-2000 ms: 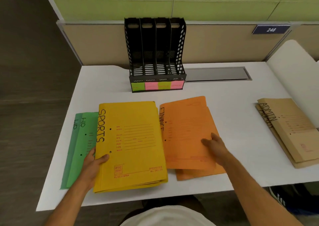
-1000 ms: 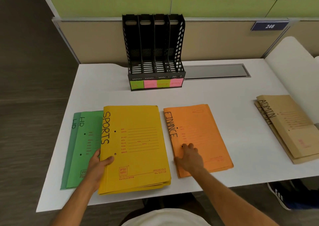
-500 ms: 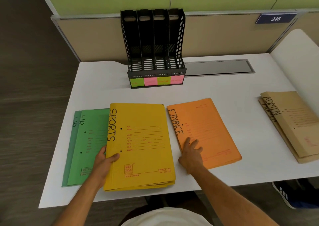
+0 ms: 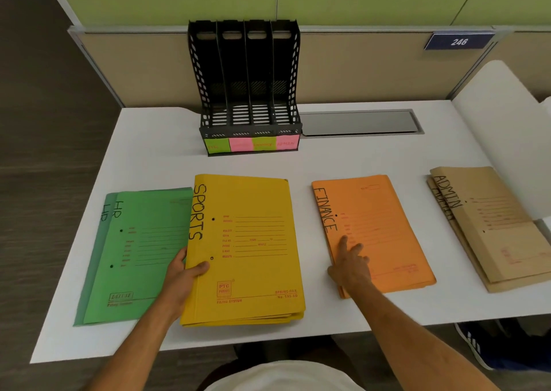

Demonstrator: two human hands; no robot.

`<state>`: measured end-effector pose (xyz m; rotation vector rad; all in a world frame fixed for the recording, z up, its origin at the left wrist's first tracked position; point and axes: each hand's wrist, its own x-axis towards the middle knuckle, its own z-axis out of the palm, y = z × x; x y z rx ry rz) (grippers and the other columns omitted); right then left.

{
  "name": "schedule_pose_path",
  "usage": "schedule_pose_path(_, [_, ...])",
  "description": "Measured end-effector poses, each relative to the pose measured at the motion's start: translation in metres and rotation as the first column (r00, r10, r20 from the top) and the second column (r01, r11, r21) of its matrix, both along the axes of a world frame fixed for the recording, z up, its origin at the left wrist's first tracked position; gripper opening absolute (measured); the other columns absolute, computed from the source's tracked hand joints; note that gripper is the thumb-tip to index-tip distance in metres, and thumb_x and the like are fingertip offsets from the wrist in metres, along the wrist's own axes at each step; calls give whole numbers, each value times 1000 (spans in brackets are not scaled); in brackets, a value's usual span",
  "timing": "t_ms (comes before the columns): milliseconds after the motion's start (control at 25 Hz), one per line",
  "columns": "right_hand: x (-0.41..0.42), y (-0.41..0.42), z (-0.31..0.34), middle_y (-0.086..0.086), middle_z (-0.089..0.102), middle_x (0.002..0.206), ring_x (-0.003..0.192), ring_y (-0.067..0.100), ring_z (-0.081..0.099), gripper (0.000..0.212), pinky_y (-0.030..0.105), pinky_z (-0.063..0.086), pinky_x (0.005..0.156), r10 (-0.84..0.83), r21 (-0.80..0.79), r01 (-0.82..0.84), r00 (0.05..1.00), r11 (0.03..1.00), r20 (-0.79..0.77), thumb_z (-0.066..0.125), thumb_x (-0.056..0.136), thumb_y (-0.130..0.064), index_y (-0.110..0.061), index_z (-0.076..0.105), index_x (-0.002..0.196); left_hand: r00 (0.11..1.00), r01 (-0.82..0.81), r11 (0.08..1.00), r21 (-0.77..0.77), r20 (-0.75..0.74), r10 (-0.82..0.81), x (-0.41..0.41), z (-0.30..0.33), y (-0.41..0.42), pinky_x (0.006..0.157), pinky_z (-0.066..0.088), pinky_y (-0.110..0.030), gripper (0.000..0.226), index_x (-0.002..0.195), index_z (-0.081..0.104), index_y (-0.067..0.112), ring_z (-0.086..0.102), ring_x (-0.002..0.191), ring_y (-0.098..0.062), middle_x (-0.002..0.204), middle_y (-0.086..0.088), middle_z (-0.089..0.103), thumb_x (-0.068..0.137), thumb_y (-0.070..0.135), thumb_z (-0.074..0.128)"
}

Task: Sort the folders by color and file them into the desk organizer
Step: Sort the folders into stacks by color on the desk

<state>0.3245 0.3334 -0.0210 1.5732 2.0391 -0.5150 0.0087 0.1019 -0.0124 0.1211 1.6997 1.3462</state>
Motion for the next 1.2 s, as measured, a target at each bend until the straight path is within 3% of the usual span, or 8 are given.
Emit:
schedule_pose_path(280, [35,37,14,37,12,157,130,45,48,88,48,46,104,1,-57,-2,1000,998,-19,57,92,-33,-10,2,157,999,-38,999,-17,-17,38,54,8,36,60,61,-32,47,115,61,40,76,87,-17,101,9,78,86,4,73])
schedule_pose_path(400, [42,45,14,22,40,144,121,37,52,68,44,50,94,-9,8,10,986,1000,-168,56,92,-46,-11,33,146,998,-65,998,-24,-13,65,69,2,46,58,61,-33,41,114,63,37,76,87,-19,102,7,78,87,6,72])
schedule_pose_path(480, [40,47,14,13,56,129,108,31,57,55,41,52,86,-160,-97,130,868,987,-470,56,94,-49,-13,49,136,997,-75,997,-25,-4,75,77,0,50,61,61,-36,37,115,65,35,76,90,-21,105,5,77,90,8,70])
schedule_pose_path(520, [37,45,15,12,62,123,99,28,62,53,40,54,81,-352,-314,198,741,928,-572,57,95,-49,-13,53,134,996,-84,996,-34,1,84,79,-1,51,65,61,-38,36,116,65,34,75,92,-22,107,3,77,91,8,69])
schedule_pose_path(600, [34,35,16,12,68,116,88,25,71,48,39,60,72,-665,-699,183,538,691,-517,61,95,-47,-14,56,129,995,-97,994,-45,7,97,82,-1,52,72,60,-43,37,117,65,33,74,96,-25,110,1,76,91,8,69])
schedule_pose_path(760, [36,32,7,9,67,103,83,23,69,49,36,56,63,-730,-750,179,453,637,-512,70,91,-13,-9,49,136,997,-72,995,-65,-45,69,80,6,52,70,61,-38,41,118,64,35,73,100,-25,113,1,75,87,12,76])
schedule_pose_path(1000, [32,26,-3,9,57,97,82,23,61,47,34,52,67,-636,-696,122,539,708,-552,63,89,4,-9,54,133,971,115,974,-197,-184,-152,89,5,56,101,50,-51,81,150,37,27,58,123,-27,140,-4,57,84,4,78])
schedule_pose_path(1200, [41,14,-12,2,43,107,110,32,55,50,31,49,88,-121,-415,-191,779,890,-616,63,93,-12,-8,48,140,915,215,905,-367,-248,-318,91,-3,55,110,41,-57,91,156,26,24,48,133,-33,146,-10,47,83,-1,75])
